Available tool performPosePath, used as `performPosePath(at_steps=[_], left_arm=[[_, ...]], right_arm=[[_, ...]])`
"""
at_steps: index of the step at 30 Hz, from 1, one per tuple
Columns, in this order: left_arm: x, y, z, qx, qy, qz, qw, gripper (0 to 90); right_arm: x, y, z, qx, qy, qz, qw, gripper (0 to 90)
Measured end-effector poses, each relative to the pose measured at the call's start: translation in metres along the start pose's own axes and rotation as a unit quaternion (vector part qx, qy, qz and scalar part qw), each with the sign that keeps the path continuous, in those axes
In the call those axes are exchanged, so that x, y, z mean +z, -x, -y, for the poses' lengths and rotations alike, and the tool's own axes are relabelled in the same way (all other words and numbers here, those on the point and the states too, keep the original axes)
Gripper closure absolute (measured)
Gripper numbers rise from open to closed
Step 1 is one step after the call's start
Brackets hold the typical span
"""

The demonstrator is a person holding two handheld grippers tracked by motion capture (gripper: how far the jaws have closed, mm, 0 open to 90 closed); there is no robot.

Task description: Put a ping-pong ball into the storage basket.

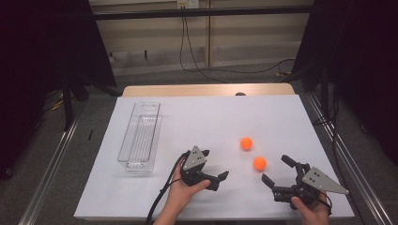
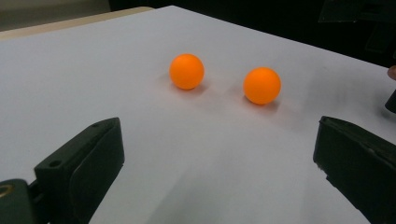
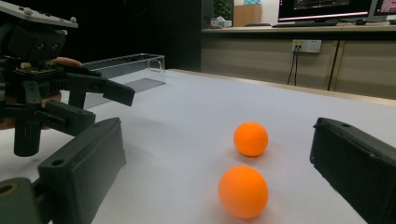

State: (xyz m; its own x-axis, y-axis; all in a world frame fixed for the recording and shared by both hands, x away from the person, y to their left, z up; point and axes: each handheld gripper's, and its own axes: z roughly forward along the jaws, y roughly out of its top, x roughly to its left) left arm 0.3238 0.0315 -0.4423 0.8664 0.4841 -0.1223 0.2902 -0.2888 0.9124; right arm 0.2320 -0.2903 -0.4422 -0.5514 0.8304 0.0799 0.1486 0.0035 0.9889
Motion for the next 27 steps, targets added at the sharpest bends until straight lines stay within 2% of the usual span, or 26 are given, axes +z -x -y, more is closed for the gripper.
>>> performPosePath(at_steps=[7,10,15,27], left_arm=[[0.004,0.001,-0.001,-0.002,-0.004,-0.001,1.0000,1.9],[0.006,0.002,-0.003,-0.001,-0.003,0.006,1.0000,2.0],[0.008,0.003,-0.004,0.000,-0.005,0.002,1.0000,2.0],[0.018,0.007,-0.008,-0.002,-0.023,0.008,0.9997,2.4]], right_arm=[[0.000,0.000,0.000,0.000,0.000,0.000,1.0000,2.9],[0.000,0.000,0.000,0.000,0.001,-0.001,1.0000,2.9],[0.000,0.000,0.000,0.000,0.001,-0.002,1.0000,3.0],[0.001,0.000,0.000,-0.003,0.001,-0.002,1.0000,3.0]])
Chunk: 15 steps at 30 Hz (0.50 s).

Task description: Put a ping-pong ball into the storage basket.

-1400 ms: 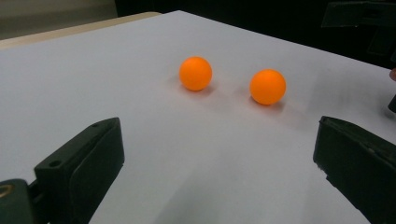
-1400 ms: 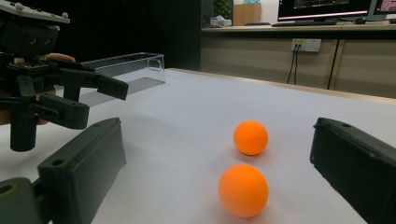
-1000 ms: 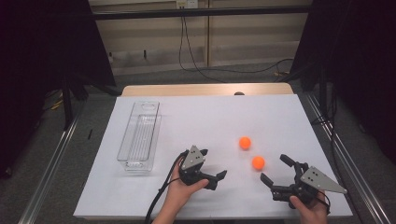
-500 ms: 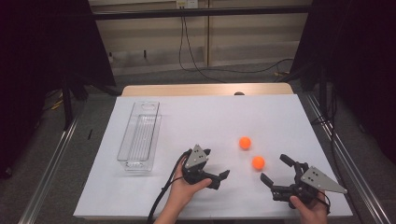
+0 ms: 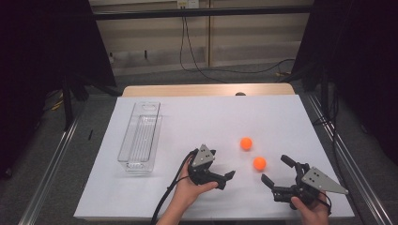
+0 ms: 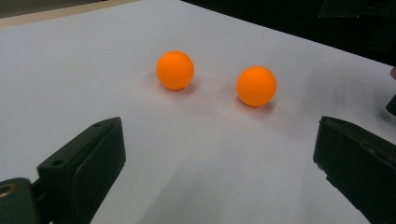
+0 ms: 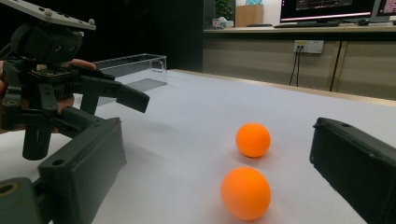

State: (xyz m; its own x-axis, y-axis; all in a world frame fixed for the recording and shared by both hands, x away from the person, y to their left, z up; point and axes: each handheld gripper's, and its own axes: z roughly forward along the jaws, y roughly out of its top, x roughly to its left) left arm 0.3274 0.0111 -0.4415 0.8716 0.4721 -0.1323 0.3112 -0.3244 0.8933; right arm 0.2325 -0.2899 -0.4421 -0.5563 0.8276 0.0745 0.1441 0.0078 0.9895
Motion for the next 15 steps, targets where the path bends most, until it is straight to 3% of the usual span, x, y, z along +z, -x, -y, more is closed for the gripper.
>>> performPosePath(at_steps=[15], left_arm=[[0.0083,0.0038,-0.0036,0.006,-0.011,0.003,0.9999,2.3]], right_arm=[[0.0004,-0.0003,-0.0001,0.001,0.000,-0.002,1.0000,3.0]])
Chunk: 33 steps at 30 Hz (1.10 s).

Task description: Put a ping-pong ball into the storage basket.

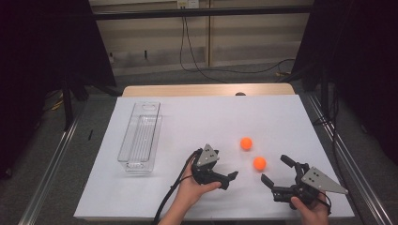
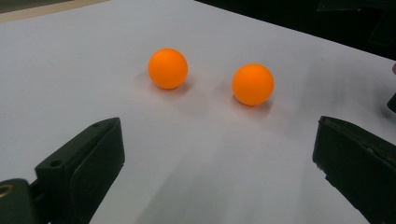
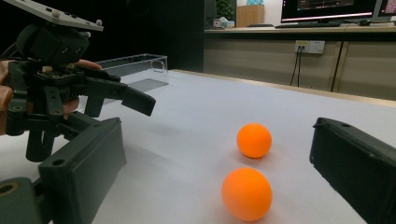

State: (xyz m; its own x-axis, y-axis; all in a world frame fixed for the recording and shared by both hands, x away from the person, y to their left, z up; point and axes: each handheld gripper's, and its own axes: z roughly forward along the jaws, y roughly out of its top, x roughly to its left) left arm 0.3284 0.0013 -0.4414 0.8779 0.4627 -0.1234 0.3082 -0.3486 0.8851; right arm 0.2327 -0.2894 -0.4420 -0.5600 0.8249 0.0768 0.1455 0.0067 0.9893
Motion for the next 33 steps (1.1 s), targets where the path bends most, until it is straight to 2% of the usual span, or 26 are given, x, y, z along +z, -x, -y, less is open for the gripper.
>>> performPosePath(at_steps=[20,33], left_arm=[[0.008,0.002,-0.002,-0.005,-0.006,0.005,1.0000,2.7],[0.016,0.004,-0.006,0.000,-0.011,0.008,0.9999,2.7]], right_arm=[[0.000,0.001,0.000,0.004,0.003,-0.001,1.0000,3.1],[0.001,0.001,0.000,0.002,0.002,-0.002,1.0000,3.1]])
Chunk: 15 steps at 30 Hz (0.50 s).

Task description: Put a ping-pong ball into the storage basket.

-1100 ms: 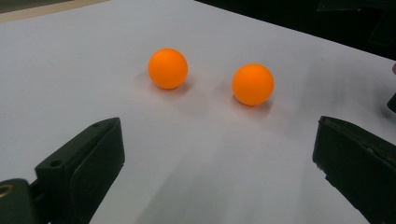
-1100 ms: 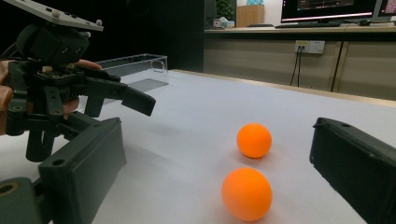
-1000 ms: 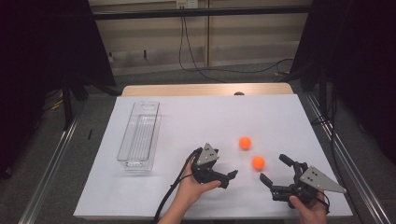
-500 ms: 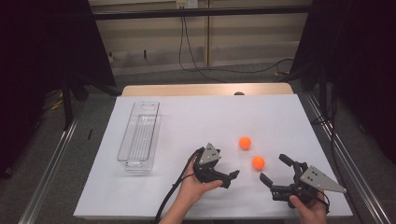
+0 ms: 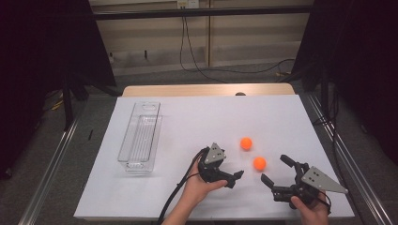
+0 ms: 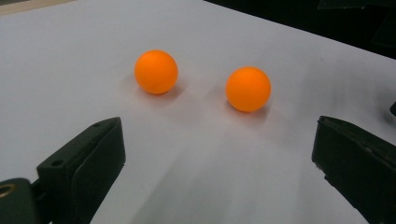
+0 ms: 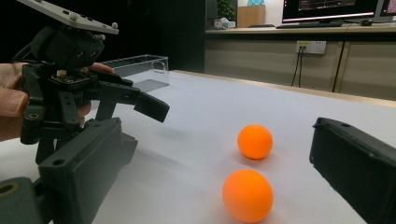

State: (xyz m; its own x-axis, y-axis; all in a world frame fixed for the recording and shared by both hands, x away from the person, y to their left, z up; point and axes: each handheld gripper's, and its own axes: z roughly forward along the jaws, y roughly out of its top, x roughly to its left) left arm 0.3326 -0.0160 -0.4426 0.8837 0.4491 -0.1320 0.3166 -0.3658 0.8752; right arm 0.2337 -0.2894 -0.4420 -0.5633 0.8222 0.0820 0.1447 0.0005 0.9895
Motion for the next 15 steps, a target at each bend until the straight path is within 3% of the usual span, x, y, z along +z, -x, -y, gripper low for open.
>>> performPosePath(at_steps=[15], left_arm=[[0.0076,0.0021,-0.0040,0.002,-0.006,-0.001,1.0000,2.7]], right_arm=[[0.0005,-0.0001,0.0002,-0.001,-0.001,-0.002,1.0000,3.1]])
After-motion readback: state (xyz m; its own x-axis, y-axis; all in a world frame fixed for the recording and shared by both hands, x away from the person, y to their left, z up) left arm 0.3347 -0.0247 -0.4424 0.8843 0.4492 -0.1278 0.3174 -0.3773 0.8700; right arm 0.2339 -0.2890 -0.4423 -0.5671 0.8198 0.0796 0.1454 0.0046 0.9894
